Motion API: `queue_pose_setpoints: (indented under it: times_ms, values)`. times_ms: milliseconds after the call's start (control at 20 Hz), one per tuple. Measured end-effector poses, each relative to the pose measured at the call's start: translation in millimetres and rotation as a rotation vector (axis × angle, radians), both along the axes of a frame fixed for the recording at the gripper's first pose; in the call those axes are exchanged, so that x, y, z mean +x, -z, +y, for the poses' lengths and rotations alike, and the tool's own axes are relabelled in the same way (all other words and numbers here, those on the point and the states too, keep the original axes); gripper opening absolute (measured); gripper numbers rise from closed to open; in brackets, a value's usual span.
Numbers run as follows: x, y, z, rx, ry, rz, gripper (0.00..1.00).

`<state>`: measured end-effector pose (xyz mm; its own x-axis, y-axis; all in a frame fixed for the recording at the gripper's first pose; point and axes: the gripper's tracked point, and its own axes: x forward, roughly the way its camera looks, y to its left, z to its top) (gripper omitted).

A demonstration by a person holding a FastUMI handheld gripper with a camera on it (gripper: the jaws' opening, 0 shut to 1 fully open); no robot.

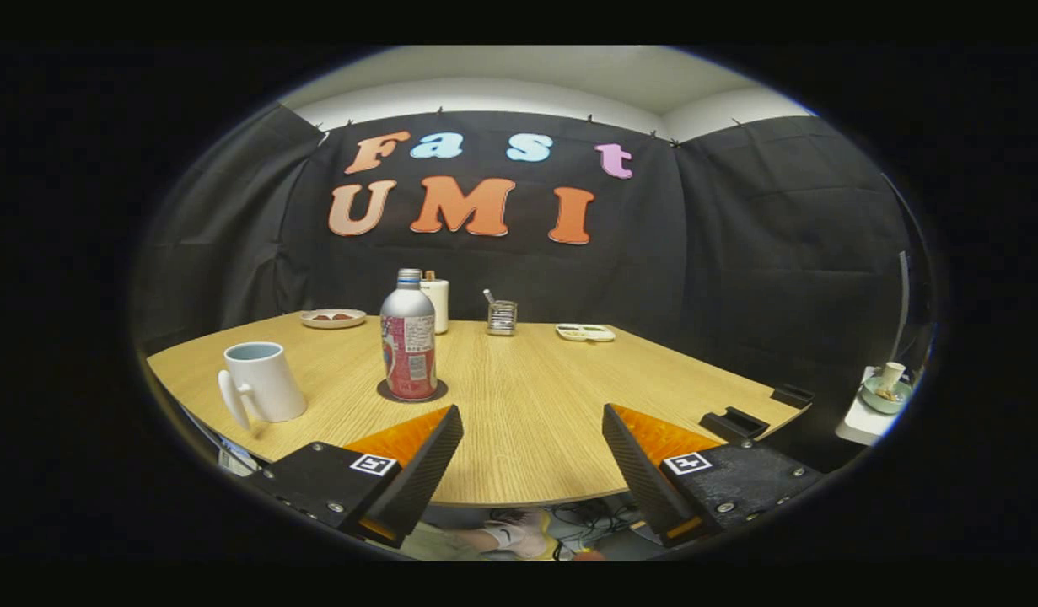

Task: Take the bottle from table, then pour the juice into the cup, finally place the bottle on the coaster

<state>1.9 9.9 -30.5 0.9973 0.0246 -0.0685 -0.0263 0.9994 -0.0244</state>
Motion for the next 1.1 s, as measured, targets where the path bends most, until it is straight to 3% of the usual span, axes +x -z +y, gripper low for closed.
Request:
queue_pose_setpoints:
  times_ms: [300,550,850,1100]
  values:
    - [3,4,13,-0.004,-0.027,0.01,0.99]
    - [14,-14,55,0.018,-0.148,-0.017,0.99]
    - [53,-33,111,-0.024,-0.303,-0.022,0.99]
    - [90,-31,131,0.006,-0.319,0.0,0.99]
